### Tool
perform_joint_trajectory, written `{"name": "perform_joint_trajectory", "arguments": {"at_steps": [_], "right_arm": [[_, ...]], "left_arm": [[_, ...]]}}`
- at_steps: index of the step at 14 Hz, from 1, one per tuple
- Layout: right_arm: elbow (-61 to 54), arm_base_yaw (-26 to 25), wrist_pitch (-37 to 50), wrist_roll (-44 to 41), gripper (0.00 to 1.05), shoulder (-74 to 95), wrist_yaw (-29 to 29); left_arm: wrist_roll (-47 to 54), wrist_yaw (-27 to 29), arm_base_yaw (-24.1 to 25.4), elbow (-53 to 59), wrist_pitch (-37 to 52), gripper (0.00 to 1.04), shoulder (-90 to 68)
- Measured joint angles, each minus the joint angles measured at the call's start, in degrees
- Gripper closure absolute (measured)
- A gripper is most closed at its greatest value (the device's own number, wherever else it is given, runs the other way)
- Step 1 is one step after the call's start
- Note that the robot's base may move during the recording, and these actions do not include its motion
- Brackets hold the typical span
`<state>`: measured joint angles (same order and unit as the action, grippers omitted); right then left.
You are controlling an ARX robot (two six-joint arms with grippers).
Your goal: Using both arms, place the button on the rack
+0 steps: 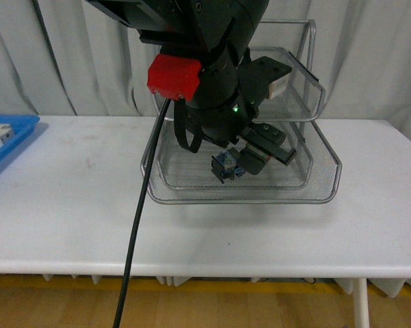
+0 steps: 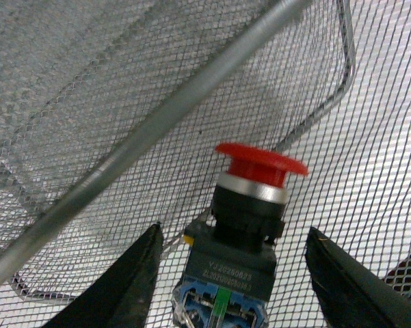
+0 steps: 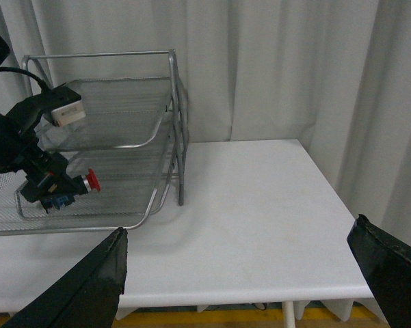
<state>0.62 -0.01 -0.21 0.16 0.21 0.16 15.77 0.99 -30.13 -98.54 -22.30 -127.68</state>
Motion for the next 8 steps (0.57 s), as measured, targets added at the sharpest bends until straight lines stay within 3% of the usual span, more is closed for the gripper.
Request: {"name": "perform_joint_trajectory", "arguments": {"at_steps": [2, 3, 8], "right_arm": [[0.00, 0.00, 0.00, 0.00, 0.06, 0.00, 0.00], [0.00, 0.00, 0.00, 0.00, 0.06, 0.00, 0.02], [0.00, 0.00, 0.00, 0.00, 0.06, 0.00, 0.00]], "left_arm": [[-3.41, -1.31, 0.31, -0.76, 0.15, 0.13, 0.13], [-3.89, -1.60, 0.35, -0.04, 0.70, 0.05, 0.81], [-5.07, -3.48, 0.17, 14.23, 10.38, 0.07, 16.02]]}}
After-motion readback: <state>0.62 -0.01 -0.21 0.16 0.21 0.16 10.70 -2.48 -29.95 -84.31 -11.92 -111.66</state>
